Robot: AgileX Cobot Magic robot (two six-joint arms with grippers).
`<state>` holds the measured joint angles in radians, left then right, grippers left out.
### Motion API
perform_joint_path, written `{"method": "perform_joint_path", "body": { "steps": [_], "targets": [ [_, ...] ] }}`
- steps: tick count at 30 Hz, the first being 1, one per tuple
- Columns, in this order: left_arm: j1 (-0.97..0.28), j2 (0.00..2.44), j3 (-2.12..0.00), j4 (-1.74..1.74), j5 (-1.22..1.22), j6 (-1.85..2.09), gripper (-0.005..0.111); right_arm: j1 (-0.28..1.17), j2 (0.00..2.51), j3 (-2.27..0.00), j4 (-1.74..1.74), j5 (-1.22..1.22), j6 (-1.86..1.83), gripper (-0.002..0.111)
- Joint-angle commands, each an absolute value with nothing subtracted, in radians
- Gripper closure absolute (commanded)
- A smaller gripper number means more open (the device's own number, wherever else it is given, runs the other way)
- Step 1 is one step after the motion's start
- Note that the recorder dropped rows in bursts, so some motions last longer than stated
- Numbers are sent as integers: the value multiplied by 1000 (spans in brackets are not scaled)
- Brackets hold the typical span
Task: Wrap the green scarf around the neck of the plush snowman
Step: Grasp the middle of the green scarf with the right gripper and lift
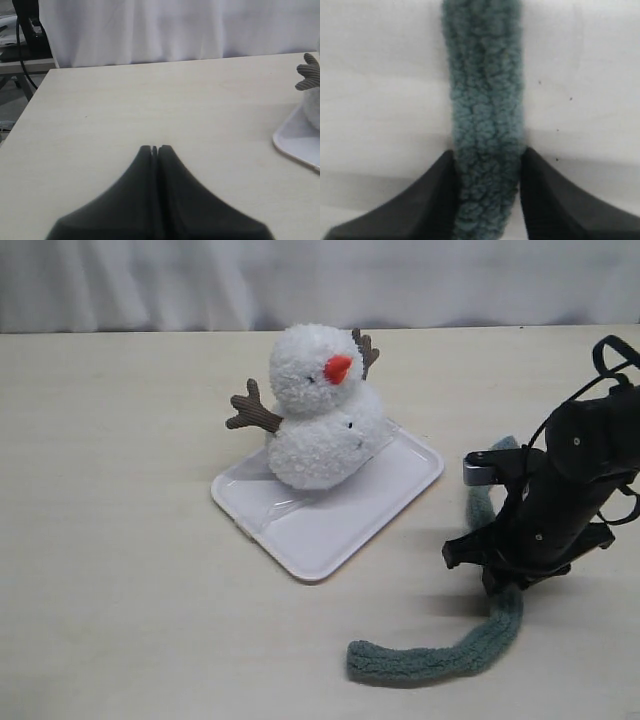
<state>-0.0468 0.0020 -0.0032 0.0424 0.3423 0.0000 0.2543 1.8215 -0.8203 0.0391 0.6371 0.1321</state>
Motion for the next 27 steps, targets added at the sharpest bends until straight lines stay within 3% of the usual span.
{"method": "perform_joint_path", "body": {
  "steps": [1, 2, 12, 17, 27],
  "targets": [
    [-48, 0, 0, 40, 332, 0, 107, 259, 1856, -814, 129, 577, 0, 100],
    [-48, 0, 0, 40, 332, 0, 107, 259, 1852, -814, 147, 577, -23, 104],
    [-48, 0, 0, 40, 332, 0, 107, 259, 1586, -874, 167, 731, -48, 104],
    [-48, 0, 0, 40, 332, 0, 107, 259, 1409, -1019, 205, 894, -48, 104],
    [-48, 0, 0, 40, 332, 0, 107, 259, 1178, -1331, 356, 959, -39, 104]
  ]
}}
